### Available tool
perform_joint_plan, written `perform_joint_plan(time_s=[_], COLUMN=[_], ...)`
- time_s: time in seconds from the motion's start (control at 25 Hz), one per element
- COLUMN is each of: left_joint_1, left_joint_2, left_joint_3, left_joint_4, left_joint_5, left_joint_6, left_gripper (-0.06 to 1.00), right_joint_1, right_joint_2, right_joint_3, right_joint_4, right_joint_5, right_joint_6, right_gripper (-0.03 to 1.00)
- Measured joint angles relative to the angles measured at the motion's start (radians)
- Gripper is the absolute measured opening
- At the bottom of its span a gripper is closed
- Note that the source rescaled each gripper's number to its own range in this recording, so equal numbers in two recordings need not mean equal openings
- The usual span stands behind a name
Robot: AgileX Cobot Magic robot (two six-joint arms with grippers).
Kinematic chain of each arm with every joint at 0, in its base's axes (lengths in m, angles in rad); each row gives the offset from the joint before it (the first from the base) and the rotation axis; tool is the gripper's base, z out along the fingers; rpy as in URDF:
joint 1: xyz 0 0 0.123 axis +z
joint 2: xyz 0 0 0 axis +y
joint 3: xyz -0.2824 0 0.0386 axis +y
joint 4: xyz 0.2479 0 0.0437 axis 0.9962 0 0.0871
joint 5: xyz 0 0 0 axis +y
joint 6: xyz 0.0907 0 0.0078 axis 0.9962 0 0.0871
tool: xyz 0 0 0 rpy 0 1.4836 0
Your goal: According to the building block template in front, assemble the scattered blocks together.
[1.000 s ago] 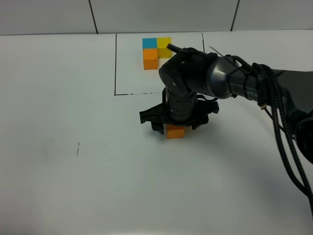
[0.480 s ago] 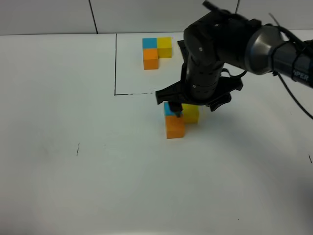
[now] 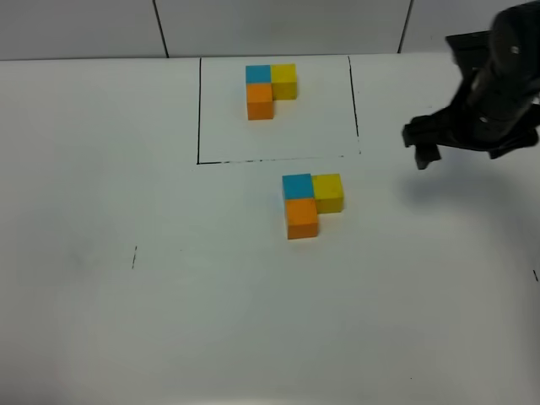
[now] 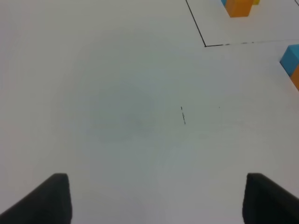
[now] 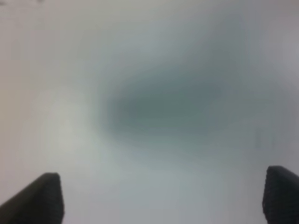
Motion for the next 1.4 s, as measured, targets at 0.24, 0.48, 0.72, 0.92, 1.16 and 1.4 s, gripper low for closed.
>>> perform_joint_plan(time_s=[0.24, 0.48, 0.72, 0.92, 1.16, 1.4], left_joint_1=[0.000, 0.000, 0.000, 0.000, 0.000, 0.000], left_joint_2=[0.000, 0.000, 0.000, 0.000, 0.000, 0.000], left_joint_3=[0.000, 0.000, 0.000, 0.000, 0.000, 0.000], left_joint_4=[0.000, 0.000, 0.000, 0.000, 0.000, 0.000], left_joint_5=[0.000, 0.000, 0.000, 0.000, 0.000, 0.000], left_joint_6=[0.000, 0.000, 0.000, -0.001, -0.001, -0.001], left_gripper=[0.68, 0.68, 0.68, 0.68, 0.68, 0.68], right_joint_1=[-0.187, -0.229, -0.229, -0.229, -0.229, -0.229], right_joint_2=[-0.181, -0.420, -0.700, -0.955, -1.230, -1.410], right_joint_3=[0.184, 0.308, 0.452, 0.577, 0.656, 0.663], right_joint_4=[0.057, 0.066, 0.066, 0.066, 0.066, 0.098], right_joint_5=[-0.045, -0.050, 0.034, 0.082, 0.186, 0.273], right_joint_6=[-0.157, -0.181, -0.182, -0.182, -0.182, -0.182], right_gripper=[0.95, 1.00, 1.00, 1.00, 1.00, 1.00])
